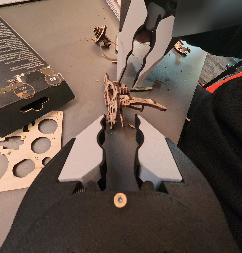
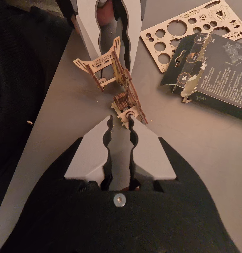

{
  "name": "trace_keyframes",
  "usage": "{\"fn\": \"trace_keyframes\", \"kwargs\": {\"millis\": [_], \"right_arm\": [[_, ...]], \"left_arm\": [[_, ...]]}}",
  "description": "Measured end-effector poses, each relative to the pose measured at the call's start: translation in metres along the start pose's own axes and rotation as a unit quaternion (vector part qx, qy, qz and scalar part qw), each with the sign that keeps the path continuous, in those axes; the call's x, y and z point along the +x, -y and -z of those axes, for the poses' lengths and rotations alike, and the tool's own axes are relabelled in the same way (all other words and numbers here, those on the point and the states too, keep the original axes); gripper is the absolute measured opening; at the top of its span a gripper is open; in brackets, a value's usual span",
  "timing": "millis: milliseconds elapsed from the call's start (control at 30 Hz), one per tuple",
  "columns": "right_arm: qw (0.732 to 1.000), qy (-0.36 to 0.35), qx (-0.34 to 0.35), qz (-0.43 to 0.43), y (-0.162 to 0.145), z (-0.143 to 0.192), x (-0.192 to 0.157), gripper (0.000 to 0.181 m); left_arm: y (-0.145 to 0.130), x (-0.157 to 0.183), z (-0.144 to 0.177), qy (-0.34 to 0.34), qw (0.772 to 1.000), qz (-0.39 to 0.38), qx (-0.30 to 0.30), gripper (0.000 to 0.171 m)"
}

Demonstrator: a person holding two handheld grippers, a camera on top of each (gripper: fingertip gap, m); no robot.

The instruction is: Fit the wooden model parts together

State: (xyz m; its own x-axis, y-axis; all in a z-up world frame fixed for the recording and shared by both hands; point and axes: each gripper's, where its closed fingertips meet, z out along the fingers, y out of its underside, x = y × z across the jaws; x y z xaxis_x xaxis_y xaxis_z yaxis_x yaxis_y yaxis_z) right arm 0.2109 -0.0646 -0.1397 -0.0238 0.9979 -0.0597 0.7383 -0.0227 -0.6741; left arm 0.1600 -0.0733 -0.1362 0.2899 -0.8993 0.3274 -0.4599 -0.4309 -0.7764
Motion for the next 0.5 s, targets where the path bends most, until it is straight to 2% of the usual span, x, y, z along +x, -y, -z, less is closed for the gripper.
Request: {"fn": "trace_keyframes", "kwargs": {"millis": [500], "right_arm": [[1.000, 0.007, 0.011, -0.024, 0.0060, -0.0033, -0.0103, 0.023]], "left_arm": [[-0.0002, 0.0000, -0.0002, 0.000, 1.000, -0.001, 0.000, 0.039]]}}
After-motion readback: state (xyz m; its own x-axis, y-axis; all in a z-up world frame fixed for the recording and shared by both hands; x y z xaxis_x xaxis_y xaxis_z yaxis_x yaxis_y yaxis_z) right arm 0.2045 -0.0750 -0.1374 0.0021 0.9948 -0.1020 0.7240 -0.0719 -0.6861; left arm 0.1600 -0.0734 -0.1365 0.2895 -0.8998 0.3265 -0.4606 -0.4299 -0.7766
